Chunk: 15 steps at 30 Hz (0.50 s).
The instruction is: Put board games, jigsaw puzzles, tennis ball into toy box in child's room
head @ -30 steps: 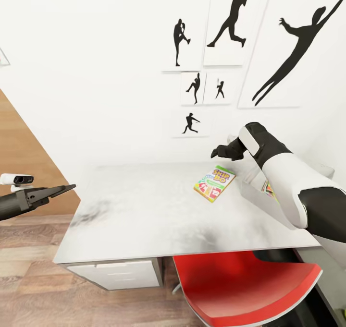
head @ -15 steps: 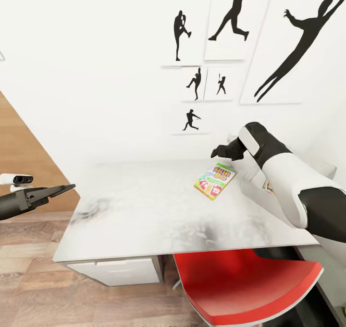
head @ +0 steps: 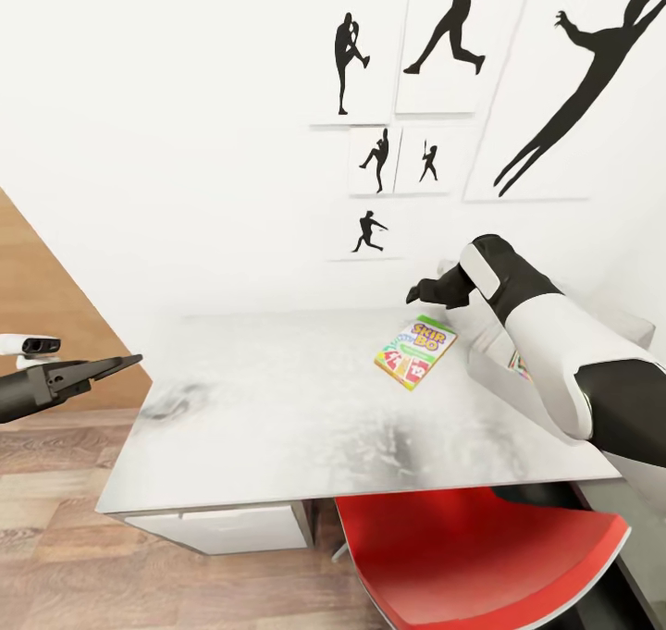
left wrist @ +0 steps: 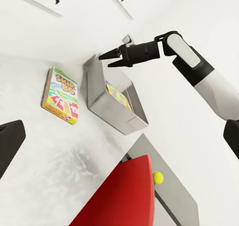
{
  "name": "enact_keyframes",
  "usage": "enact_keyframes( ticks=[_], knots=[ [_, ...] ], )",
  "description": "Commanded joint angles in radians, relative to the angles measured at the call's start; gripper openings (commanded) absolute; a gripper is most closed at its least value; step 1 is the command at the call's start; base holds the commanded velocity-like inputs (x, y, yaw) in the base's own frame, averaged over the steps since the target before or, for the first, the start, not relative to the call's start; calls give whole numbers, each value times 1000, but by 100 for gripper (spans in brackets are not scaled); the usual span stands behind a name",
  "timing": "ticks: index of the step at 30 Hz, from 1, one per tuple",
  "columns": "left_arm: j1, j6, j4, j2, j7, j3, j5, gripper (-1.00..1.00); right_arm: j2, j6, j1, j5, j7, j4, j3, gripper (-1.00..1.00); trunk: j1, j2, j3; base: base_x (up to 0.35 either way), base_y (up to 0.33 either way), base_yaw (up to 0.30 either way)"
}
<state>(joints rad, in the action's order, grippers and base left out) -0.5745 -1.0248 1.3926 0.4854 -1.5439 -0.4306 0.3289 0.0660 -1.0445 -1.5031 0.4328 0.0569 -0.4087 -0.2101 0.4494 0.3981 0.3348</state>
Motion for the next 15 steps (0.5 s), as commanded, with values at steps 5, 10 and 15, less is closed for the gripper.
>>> enact_keyframes(
  ticks=[5,10,15],
  knots=[
    [-1,-11,0,2,-5,-5,0,100,1,-3,-2,12,6,-1,-7,100,1,2,2,14,0,0],
    [-1,-11,0,2,-5,-9,-1,100,1,-3,-5,14,5,-2,-6,100,1,2,2,4,0,0],
    [-1,-11,0,2,-5,-11,-1,100,0,-3,-7,15,5,-2,-5,100,1,2,2,1,0,0]
  ],
)
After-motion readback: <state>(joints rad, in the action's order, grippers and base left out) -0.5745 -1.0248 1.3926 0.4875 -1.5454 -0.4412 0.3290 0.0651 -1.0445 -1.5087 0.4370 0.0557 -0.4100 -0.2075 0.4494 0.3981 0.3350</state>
